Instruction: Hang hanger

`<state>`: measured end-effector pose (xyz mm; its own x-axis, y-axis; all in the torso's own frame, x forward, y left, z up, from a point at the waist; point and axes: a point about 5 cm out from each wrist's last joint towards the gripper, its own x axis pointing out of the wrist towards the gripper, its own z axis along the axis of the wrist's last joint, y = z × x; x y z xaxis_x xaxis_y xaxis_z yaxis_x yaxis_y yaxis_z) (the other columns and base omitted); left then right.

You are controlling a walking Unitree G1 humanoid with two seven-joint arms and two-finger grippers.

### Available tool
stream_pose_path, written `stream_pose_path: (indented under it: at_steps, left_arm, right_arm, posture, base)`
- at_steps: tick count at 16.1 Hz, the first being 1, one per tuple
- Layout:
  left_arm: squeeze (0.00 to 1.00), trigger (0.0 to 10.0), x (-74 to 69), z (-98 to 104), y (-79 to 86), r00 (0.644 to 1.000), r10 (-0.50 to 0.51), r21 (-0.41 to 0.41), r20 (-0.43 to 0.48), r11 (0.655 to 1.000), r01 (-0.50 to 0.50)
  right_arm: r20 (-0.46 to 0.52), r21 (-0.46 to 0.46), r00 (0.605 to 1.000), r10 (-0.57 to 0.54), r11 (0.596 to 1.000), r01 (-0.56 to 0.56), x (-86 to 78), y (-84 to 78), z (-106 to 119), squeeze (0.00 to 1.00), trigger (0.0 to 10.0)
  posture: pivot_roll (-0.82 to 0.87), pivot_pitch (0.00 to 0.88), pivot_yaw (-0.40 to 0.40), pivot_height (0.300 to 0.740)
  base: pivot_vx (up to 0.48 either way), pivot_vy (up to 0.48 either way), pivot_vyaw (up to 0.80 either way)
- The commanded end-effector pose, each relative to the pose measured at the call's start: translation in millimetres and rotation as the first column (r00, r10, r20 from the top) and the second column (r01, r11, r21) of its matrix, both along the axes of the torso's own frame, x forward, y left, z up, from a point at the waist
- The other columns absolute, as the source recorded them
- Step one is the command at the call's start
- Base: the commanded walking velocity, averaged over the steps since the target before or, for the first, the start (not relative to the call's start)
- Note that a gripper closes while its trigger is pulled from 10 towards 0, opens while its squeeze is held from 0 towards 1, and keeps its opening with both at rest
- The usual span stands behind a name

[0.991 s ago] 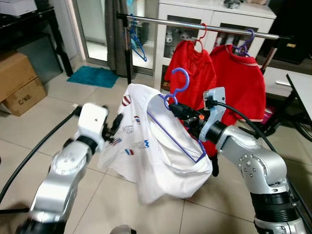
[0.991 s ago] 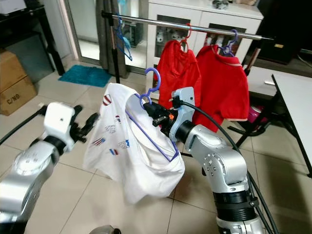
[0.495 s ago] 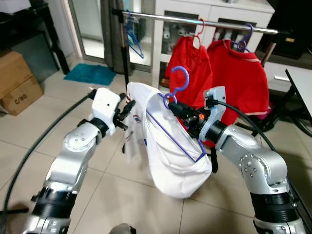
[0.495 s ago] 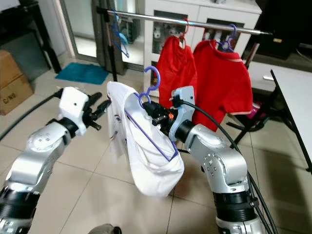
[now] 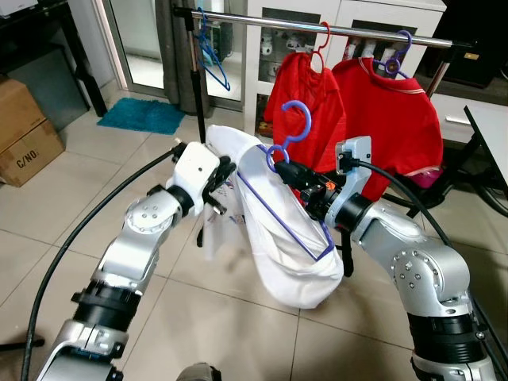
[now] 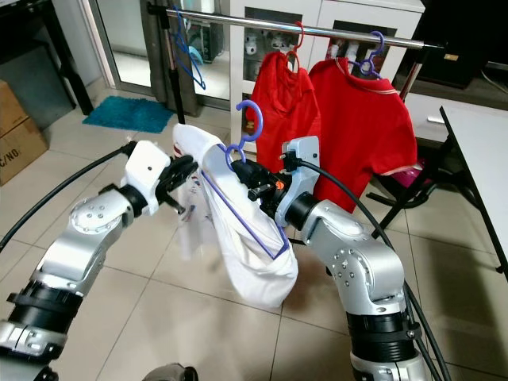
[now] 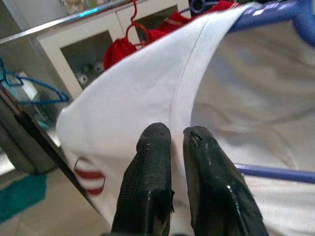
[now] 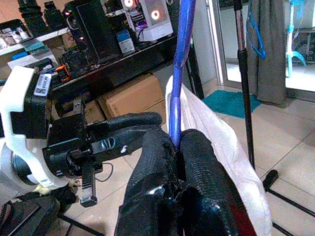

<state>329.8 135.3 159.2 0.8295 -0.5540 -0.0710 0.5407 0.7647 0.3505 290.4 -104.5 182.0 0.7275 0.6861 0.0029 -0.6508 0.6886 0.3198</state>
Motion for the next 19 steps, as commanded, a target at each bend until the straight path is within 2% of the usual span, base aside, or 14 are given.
stream_pose_path:
  at_steps: [1, 3, 5, 6, 7, 8, 11, 12, 13, 14, 19]
  left_arm:
    - [1.00, 10.0, 2.2, 3.1, -2.4, 0.999, 0.001, 0.037, 0.040, 0.999, -0.002]
    - [1.00, 10.0, 3.4, 5.6, -1.3, 0.994, 0.022, 0.065, 0.105, 0.997, -0.029]
    - [1.00, 10.0, 3.4, 5.6, -1.3, 0.994, 0.022, 0.065, 0.105, 0.997, -0.029]
    - [1.00, 10.0, 5.8, 3.8, -2.4, 0.990, 0.029, 0.093, 0.139, 0.995, -0.042]
    - [0.31, 10.0, 9.9, 2.4, -3.7, 0.987, 0.030, 0.121, 0.156, 0.991, -0.049]
    - [0.00, 10.0, 11.5, 2.5, -5.7, 0.989, 0.016, 0.116, 0.149, 0.993, -0.034]
    - [0.00, 10.0, 16.7, 0.3, -11.2, 0.991, -0.030, 0.133, 0.131, 0.991, 0.012]
    - [0.00, 3.1, 19.4, 1.5, -13.8, 0.989, -0.039, 0.139, 0.142, 0.990, 0.019]
    - [0.00, 0.7, 19.9, 1.9, -14.5, 0.989, -0.042, 0.141, 0.145, 0.990, 0.021]
    - [0.00, 0.0, 20.5, 2.2, -15.2, 0.988, -0.045, 0.145, 0.148, 0.989, 0.024]
    - [0.00, 0.0, 22.1, 0.1, -15.0, 0.987, -0.034, 0.142, 0.155, 0.990, 0.012]
  right_arm:
    - [0.044, 0.018, 0.999, 0.003, 1.000, -0.004, -1.3, -0.1, 12.3, 0.00, 10.0]
    - [0.041, 0.023, 0.999, 0.000, 1.000, -0.001, -1.4, -0.8, 11.9, 0.00, 10.0]
    - [0.041, 0.023, 0.999, 0.000, 1.000, -0.001, -1.4, -0.8, 11.9, 0.00, 10.0]
    - [0.042, 0.027, 0.999, 0.005, 1.000, -0.006, -1.5, -0.4, 12.4, 0.00, 10.0]
    - [0.045, 0.029, 0.999, 0.015, 0.999, -0.016, -1.3, 0.9, 13.5, 0.00, 10.0]
    - [0.046, 0.030, 0.999, 0.019, 0.999, -0.020, -1.3, 1.2, 13.9, 0.00, 10.0]
    - [0.049, 0.033, 0.999, 0.024, 0.999, -0.025, -1.5, 2.1, 14.6, 0.00, 10.0]
    - [0.050, 0.035, 0.998, 0.022, 0.999, -0.024, -1.8, 2.2, 14.7, 0.00, 10.0]
    - [0.050, 0.036, 0.999, 0.021, 0.999, -0.023, -1.9, 2.1, 14.6, 0.00, 10.0]
    - [0.050, 0.036, 0.999, 0.020, 0.999, -0.022, -2.1, 2.0, 14.6, 0.00, 10.0]
    - [0.049, 0.037, 0.999, 0.019, 0.999, -0.021, -2.4, 1.7, 14.3, 0.00, 10.0]
  posture:
    - [-0.02, 0.000, 0.016, 0.740]
    - [-0.02, 0.000, 0.014, 0.740]
    - [-0.02, 0.000, 0.014, 0.740]
    - [-0.02, 0.000, 0.008, 0.740]
    - [-0.02, 0.000, 0.005, 0.740]
    - [-0.02, 0.000, 0.005, 0.740]
    - [-0.02, 0.000, 0.009, 0.740]
    - [-0.03, 0.000, 0.013, 0.740]
    - [-0.03, 0.000, 0.013, 0.740]
    - [-0.03, 0.000, 0.015, 0.740]
    - [-0.02, 0.000, 0.013, 0.740]
  base:
    - [0.000, 0.000, 0.00]
    - [0.000, 0.000, 0.00]
    - [0.000, 0.000, 0.00]
    - [0.000, 0.000, 0.00]
    - [0.000, 0.000, 0.00]
    - [0.000, 0.000, 0.00]
    - [0.000, 0.000, 0.00]
    - [0.000, 0.000, 0.00]
    - [0.000, 0.000, 0.00]
    - [0.000, 0.000, 0.00]
    - [0.000, 0.000, 0.00]
